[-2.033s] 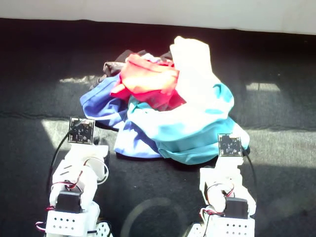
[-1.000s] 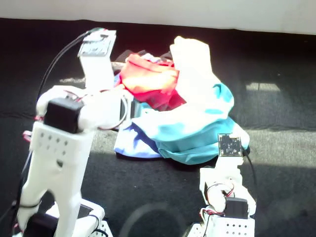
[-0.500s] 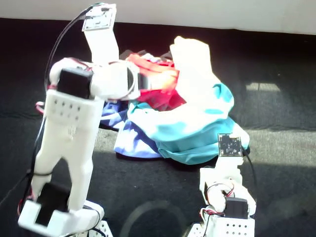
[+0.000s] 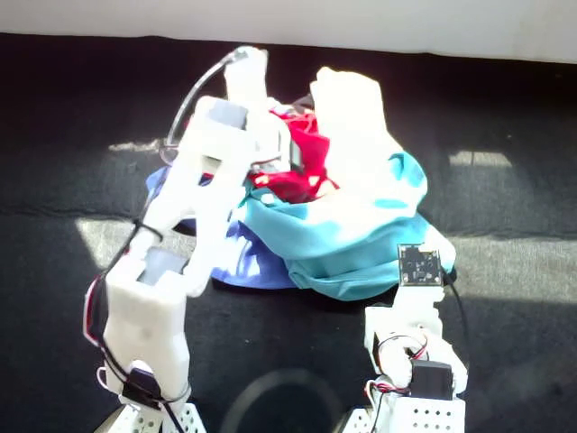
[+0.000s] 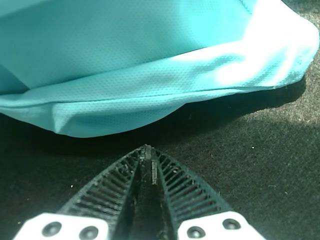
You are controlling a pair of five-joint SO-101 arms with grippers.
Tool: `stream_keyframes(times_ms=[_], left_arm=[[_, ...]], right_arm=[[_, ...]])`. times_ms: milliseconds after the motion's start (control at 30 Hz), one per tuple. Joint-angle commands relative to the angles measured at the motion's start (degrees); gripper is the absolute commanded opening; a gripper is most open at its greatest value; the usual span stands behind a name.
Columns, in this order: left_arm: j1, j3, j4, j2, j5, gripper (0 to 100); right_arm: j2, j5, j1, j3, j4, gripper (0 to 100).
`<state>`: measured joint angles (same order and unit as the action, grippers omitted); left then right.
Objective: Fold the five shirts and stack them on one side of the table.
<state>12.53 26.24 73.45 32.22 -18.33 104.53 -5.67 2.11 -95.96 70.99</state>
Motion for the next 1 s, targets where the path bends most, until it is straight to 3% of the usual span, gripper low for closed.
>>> stream_keyframes(times_ms=[0,167,300,367,600,800,967], left_arm=[[1.27,2.51,-0.7,6.37,0.44,29],[0.31,3.65,-0.79,14.2,1.49,28],[-1.98,8.13,2.64,14.9,7.56,3],[-5.14,9.54,5.01,14.37,9.93,3],[-24.04,18.77,13.36,10.42,10.29,1],[-42.42,27.21,21.36,6.11,19.52,1],[-57.45,35.03,21.89,2.68,20.75,1]], right_arm=[[0.4,-0.26,-0.4,-6.99,0.22,0.6],[0.4,-0.26,-0.4,-6.99,0.22,0.6],[0.4,-0.26,-0.4,-6.99,0.22,0.6],[0.4,-0.26,-0.4,-6.99,0.22,0.6],[0.4,-0.26,-0.4,-6.99,0.22,0.6],[0.4,-0.26,-0.4,-6.99,0.22,0.6],[0.4,-0.26,-0.4,-6.99,0.22,0.6]])
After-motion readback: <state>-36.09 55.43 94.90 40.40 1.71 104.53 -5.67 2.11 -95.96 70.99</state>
